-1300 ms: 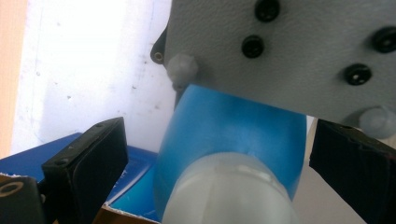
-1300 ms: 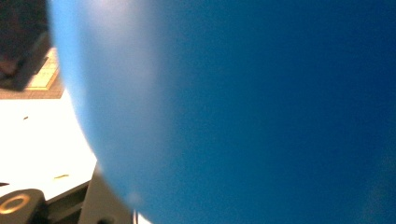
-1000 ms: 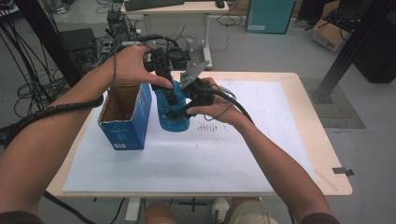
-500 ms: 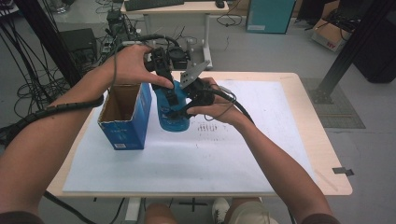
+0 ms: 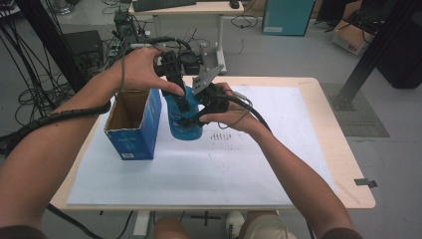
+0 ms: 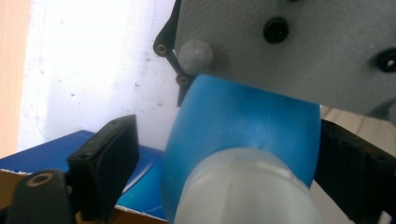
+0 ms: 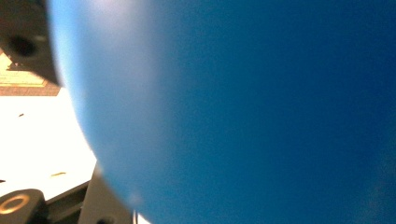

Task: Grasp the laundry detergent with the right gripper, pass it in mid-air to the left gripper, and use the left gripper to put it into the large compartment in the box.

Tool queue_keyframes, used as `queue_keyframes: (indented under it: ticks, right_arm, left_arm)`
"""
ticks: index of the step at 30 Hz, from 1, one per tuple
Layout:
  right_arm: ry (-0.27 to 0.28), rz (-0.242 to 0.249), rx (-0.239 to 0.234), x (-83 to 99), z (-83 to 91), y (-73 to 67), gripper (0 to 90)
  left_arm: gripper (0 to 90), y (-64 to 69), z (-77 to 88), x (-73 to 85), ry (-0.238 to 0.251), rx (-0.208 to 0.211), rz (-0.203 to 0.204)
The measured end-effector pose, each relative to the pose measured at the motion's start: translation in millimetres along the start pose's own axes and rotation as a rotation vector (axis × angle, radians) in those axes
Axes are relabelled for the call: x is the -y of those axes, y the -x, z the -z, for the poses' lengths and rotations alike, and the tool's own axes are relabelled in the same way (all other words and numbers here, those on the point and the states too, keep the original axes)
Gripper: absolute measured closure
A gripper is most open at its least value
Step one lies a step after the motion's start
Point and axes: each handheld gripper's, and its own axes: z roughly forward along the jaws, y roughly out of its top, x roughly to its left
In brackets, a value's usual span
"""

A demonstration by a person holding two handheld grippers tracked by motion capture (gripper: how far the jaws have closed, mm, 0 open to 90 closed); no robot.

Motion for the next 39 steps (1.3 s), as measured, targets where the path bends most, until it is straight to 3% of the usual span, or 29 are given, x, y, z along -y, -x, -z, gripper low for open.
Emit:
queue_keyframes:
  ticks: [5, 7, 8, 9, 12, 13, 15, 18, 19, 26, 39]
  right_arm:
    - [-0.001, 0.005, 0.001, -0.4, 0.8, -0.5, 43.5]
    - [-0.025, -0.026, -0.008, 0.0, 1.9, -3.2, 43.5]
    - [-0.019, -0.012, -0.005, 0.0, 1.3, -2.4, 43.5]
    - [0.031, 0.081, 0.029, -0.5, -2.1, 4.9, 43.5]
    - [0.025, 0.083, 0.024, -0.3, -1.5, 3.9, 43.4]
    - [0.028, 0.081, 0.022, -0.4, -1.4, 3.6, 43.5]
    - [0.037, 0.09, 0.025, -0.3, -1.2, 4.2, 43.4]
    - [0.026, 0.061, 0.013, -0.2, 0.9, 1.8, 43.4]
    - [0.044, 0.096, 0.026, -0.4, -0.3, 4.8, 43.4]
    - [0.033, 0.067, 0.007, 0.1, 0.5, 2.4, 43.4]
    - [0.018, 0.027, -0.015, 1.0, 1.3, -2.0, 43.4]
  left_arm:
    - [22.8, 1.7, 1.0, -1.0, -0.01, 0.01, -0.01]
    - [24.1, 2.4, 0.0, -1.4, -0.013, 0.002, -0.013]
    - [24.3, 2.0, 0.6, -1.8, -0.024, 0.01, -0.018]
    - [24.6, 2.3, 0.3, -1.9, -0.025, 0.016, -0.019]
    - [25.8, 2.2, -0.5, -2.2, -0.032, 0.033, -0.018]
    - [25.7, 2.7, -2.2, -2.1, -0.027, 0.01, -0.011]
    - [23.6, 2.3, -3.6, -2.0, -0.031, 0.017, -0.004]
    - [24.4, 2.1, -3.6, -2.4, -0.029, 0.028, -0.005]
    - [25.1, 2.2, -3.5, -2.6, -0.031, 0.028, -0.008]
    - [33.1, 4.1, -3.7, -3.2, -0.025, 0.029, -0.016]
    - [34.9, 6.2, -2.7, -5.4, -0.058, 0.037, -0.029]
